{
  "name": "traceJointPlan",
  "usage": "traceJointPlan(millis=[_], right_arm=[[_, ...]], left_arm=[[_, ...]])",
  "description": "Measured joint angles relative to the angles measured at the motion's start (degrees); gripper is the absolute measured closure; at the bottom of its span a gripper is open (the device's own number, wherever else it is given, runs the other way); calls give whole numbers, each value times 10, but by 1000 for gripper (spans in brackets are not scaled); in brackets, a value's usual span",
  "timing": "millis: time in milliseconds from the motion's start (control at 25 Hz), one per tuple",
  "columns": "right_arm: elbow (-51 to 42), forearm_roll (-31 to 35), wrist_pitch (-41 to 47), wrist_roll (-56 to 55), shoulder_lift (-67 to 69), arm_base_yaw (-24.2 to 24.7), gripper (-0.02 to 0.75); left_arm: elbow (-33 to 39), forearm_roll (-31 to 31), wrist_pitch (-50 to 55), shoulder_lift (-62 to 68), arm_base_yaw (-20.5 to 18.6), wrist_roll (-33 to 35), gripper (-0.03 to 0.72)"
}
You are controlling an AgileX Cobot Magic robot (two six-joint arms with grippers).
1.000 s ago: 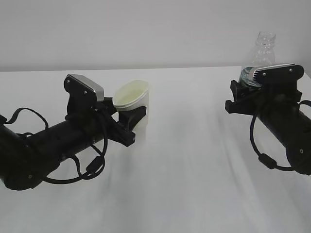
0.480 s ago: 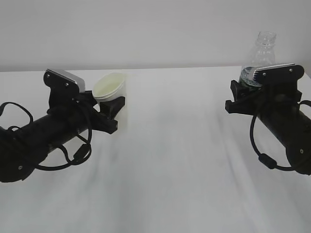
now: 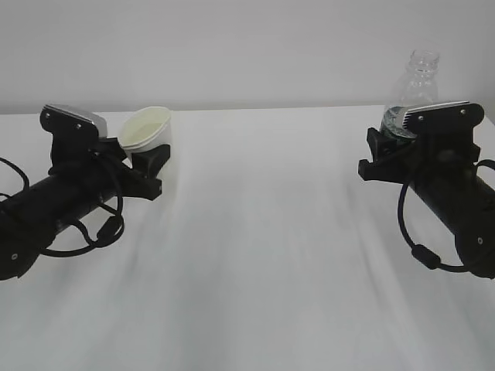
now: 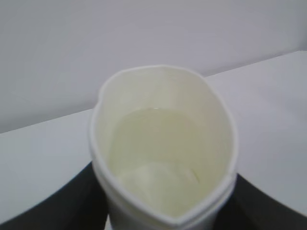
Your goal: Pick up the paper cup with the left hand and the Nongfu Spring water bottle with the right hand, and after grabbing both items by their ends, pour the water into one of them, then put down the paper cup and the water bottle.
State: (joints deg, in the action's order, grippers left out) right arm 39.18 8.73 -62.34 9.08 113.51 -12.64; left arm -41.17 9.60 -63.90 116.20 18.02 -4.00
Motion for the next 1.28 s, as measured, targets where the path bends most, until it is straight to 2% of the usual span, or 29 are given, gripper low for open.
traceJointPlan(millis=[280, 1280], right_arm=[[0, 0, 0, 0, 0, 0, 282], [0, 0, 0, -1, 0, 0, 283]], left_arm=[[0, -9, 0, 0, -29, 0, 277], [0, -57, 0, 0, -95, 26, 277]])
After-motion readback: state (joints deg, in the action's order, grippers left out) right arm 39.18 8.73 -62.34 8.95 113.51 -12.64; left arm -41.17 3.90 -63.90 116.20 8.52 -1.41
